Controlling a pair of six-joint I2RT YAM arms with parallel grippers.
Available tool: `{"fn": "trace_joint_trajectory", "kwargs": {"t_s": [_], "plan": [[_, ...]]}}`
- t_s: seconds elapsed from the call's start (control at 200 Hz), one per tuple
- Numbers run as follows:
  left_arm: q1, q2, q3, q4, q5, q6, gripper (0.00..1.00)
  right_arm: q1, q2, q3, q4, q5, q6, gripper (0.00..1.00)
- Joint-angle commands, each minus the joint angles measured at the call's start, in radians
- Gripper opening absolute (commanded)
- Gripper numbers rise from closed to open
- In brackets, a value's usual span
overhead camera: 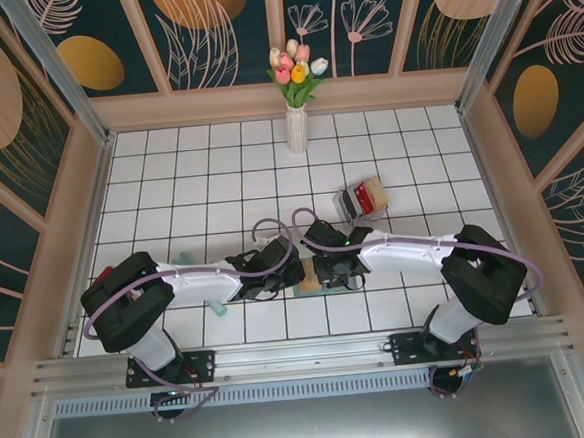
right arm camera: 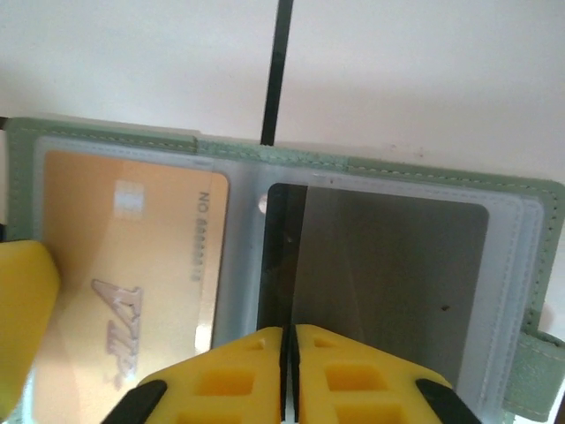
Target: Put the credit cards into the card holder
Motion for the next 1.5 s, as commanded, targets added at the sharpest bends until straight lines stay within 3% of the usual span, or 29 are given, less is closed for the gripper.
{"fn": "trace_joint_trajectory", "kwargs": {"t_s": [0.0, 0.08, 0.215, 0.37, 0.47, 0.846, 1.211, 1.496], "plan": [[0.0, -0.002, -0.002, -0.047, -0.01, 0.023, 0.34, -0.003, -0.1, 0.006, -0.011, 0.034, 0.027, 0.18], [0.0, -0.037, -0.004, -0.042, -0.017, 0.022, 0.37, -0.043, -0.169, -0.039, 0.012, 0.018, 0.043, 0.28], [0.0, -0.092, -0.019, -0.033, -0.033, 0.008, 0.44, -0.183, -0.263, -0.155, 0.108, -0.159, 0.034, 0.37], [0.001, -0.136, -0.056, 0.004, -0.026, -0.021, 0.59, -0.274, -0.301, -0.219, 0.142, -0.252, 0.018, 0.34], [0.01, -0.139, -0.075, 0.047, 0.008, -0.034, 0.64, -0.3, -0.288, -0.235, 0.145, -0.284, 0.002, 0.35], [0.027, -0.068, -0.077, 0.131, 0.073, -0.048, 0.64, -0.301, -0.201, -0.284, 0.167, -0.252, 0.004, 0.31], [0.026, -0.016, -0.041, 0.07, 0.057, -0.039, 0.64, -0.299, -0.158, -0.305, 0.171, -0.218, 0.001, 0.29], [0.026, 0.011, -0.031, 0.162, 0.125, -0.036, 0.61, -0.298, -0.16, -0.311, 0.179, -0.225, 0.003, 0.29]]}}
